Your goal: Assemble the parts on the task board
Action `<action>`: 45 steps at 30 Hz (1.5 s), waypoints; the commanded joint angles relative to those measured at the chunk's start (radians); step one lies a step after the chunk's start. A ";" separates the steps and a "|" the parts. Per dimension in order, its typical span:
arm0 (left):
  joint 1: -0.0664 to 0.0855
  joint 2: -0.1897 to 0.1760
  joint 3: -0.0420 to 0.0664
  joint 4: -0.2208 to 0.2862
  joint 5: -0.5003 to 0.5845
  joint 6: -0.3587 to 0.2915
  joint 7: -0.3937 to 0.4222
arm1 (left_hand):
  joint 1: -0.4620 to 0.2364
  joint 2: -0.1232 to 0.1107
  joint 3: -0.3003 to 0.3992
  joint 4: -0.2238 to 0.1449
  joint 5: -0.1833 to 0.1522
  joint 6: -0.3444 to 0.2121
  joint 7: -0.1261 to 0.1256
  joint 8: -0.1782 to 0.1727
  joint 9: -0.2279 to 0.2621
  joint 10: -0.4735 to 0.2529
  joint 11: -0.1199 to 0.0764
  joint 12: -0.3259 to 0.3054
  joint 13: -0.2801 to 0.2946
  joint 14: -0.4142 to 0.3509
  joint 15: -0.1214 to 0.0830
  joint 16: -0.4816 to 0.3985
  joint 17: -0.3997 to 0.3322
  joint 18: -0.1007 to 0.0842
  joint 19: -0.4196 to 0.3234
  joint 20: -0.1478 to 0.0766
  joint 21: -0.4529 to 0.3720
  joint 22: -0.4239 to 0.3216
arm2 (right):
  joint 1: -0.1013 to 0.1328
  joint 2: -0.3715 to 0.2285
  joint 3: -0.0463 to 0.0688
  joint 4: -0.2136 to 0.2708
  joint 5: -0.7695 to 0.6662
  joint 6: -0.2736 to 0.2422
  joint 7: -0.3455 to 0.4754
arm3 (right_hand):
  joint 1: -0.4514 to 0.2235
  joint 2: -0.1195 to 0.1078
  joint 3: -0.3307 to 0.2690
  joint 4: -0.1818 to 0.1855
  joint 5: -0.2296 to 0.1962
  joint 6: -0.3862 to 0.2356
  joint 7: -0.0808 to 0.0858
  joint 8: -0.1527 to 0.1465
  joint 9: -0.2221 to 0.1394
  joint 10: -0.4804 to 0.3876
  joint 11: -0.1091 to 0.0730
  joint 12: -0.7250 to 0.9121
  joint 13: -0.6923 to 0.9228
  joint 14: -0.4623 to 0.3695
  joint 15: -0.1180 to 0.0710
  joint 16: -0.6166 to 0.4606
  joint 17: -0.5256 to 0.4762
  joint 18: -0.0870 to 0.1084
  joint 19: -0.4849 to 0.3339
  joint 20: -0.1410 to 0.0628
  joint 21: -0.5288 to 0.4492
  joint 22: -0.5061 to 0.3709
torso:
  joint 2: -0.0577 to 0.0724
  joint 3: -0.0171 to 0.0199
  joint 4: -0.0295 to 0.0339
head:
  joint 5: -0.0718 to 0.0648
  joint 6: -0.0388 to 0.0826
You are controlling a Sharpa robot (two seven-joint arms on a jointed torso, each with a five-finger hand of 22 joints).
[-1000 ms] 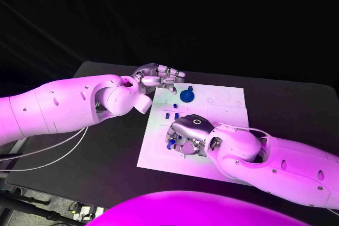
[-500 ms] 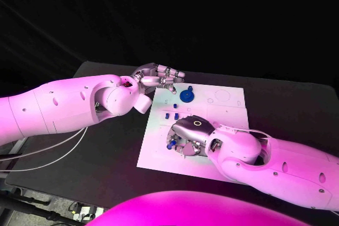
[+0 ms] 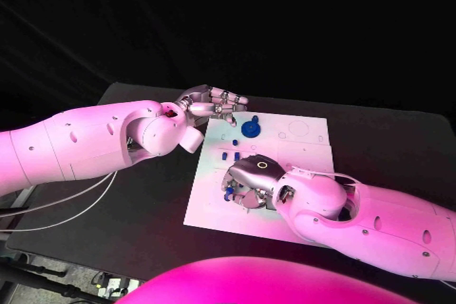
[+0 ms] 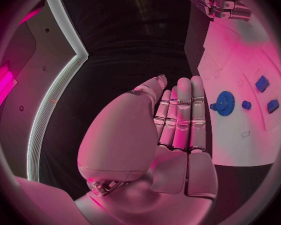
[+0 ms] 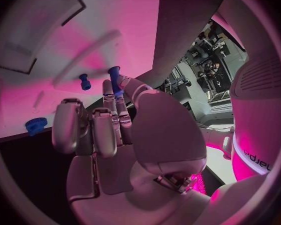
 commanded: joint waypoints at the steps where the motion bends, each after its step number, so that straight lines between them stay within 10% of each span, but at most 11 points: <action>1: 0.001 0.000 0.000 0.003 0.003 0.018 0.003 | -0.004 0.003 -0.002 -0.005 0.000 -0.006 -0.001 0.005 0.000 -0.006 -0.001 0.003 0.002 -0.002 0.002 -0.007 -0.001 0.013 -0.004 0.001 -0.006 -0.001 | -0.001 0.003 -0.001 -0.004 -0.014 0.017 -0.020 | -0.031 -0.022 -0.005 0.010 0.008 -0.014 -0.001 -0.010 -0.005 -0.013 0.008 -0.010 -0.002 0.047 0.009 0.000 -0.002 -0.002 0.000 0.009 -0.005 0.130 | 0.000 0.0000 0.0005 | 0.000 0.000; 45: 0.001 -0.001 0.000 0.000 0.003 0.019 -0.001 | -0.004 0.003 -0.002 -0.005 0.000 -0.006 -0.001 0.005 0.000 -0.006 -0.001 0.003 0.002 -0.002 0.002 -0.007 -0.001 0.013 -0.004 0.001 -0.006 -0.001 | -0.003 -0.026 -0.001 0.038 -0.009 -0.021 -0.028 | -0.074 -0.065 -0.038 0.028 0.012 -0.064 -0.008 -0.026 -0.017 -0.035 0.008 -0.022 -0.002 0.043 0.011 -0.006 -0.016 0.004 -0.011 0.014 -0.035 0.121 | 0.000 0.0005 0.0002 | -0.003 0.000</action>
